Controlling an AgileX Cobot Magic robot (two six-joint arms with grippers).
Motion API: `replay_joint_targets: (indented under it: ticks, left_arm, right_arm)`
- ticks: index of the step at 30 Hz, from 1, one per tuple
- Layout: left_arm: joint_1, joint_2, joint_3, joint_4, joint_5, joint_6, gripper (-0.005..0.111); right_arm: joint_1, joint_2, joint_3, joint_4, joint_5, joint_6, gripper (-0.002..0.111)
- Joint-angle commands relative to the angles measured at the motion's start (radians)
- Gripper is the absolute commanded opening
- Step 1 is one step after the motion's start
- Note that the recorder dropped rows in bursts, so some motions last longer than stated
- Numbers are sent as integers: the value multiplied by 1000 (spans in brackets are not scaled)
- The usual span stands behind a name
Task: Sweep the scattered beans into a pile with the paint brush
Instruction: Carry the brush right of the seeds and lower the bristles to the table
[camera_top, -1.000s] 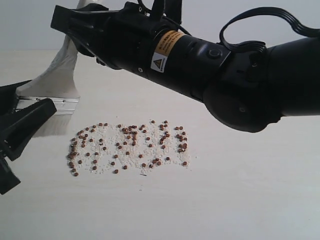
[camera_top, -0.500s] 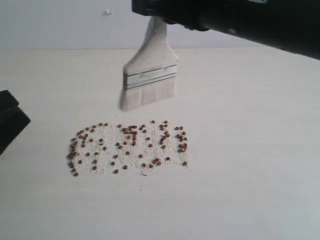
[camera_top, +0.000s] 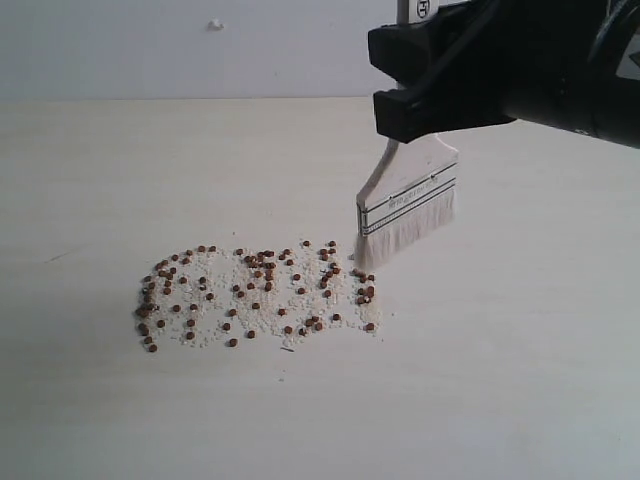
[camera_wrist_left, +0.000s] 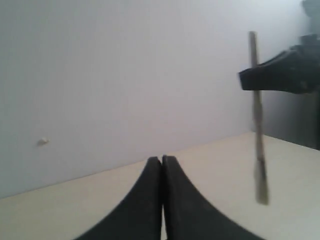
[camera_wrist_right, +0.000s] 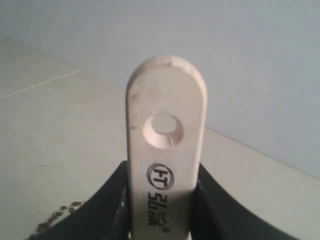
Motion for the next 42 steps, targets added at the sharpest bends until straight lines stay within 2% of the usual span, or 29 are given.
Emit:
replay_joint_targets:
  ticks: [1,4,8,15,19,24,29,32,42]
  left_arm:
    - [1,-125,-76,214,201,-268,0]
    - [1,-203,-110,389,271,-471,0]
    - [1,-212,-115,543,385,-678,0]
    - [1,-212,-71,518,584,-720,0]
    - [1,-212,-32,513,584,-720,0]
    - [1,-212,7,523,483,-713,0]
    - [1,-212,24,524,434,-713,0]
    - [1,-212,24,521,394,-713,0]
    - [1,-212,24,521,376,-713,0]
  right_arm:
    - [-6,-23,3,-21,-1,-9,0]
    - [-6,-41,3,-30,34,-17,0]
    - [-6,-84,3,-30,123,-44,0]
    - [-6,-224,3,-30,203,-69,0]
    - [-6,-271,3,-30,317,-114,0]
    - [-4,-269,3,47,460,-270,0]
    - [-4,-265,3,430,567,-765,0]
    - [-4,-246,3,553,617,-940,0]
    - [-4,-169,3,528,608,-905,0]
